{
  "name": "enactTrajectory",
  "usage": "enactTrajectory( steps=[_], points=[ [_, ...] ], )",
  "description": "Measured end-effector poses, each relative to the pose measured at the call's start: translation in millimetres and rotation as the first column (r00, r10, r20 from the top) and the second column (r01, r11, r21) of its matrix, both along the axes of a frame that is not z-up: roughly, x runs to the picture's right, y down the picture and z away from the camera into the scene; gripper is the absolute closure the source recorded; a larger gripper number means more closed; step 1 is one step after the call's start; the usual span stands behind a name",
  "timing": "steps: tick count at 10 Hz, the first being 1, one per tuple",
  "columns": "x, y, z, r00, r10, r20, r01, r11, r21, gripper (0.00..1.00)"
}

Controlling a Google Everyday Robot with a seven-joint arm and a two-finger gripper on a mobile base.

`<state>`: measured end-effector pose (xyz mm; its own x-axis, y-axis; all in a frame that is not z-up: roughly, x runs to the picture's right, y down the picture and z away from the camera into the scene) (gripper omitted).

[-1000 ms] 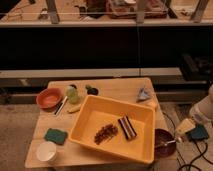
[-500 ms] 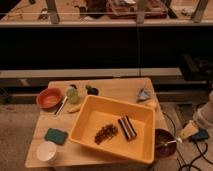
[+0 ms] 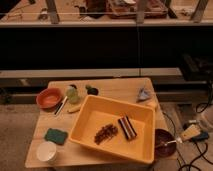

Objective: Place fork in metal cup

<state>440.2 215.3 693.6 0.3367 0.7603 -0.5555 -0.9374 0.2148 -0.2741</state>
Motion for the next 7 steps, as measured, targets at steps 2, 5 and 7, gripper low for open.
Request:
enactTrajectory(
  steps=[2,5,7],
  points=[
    [-6,3,0.7,1.000,0.016,0.001,-0.016,0.9998,-0.012,0.20],
    [-15,7,-2.1,1.000,0.027,0.001,-0.027,0.9992,-0.028,0.20],
    [-22,10,-4.5,0.999,0.039,0.003,-0.039,0.9985,-0.037,0.20]
  ],
)
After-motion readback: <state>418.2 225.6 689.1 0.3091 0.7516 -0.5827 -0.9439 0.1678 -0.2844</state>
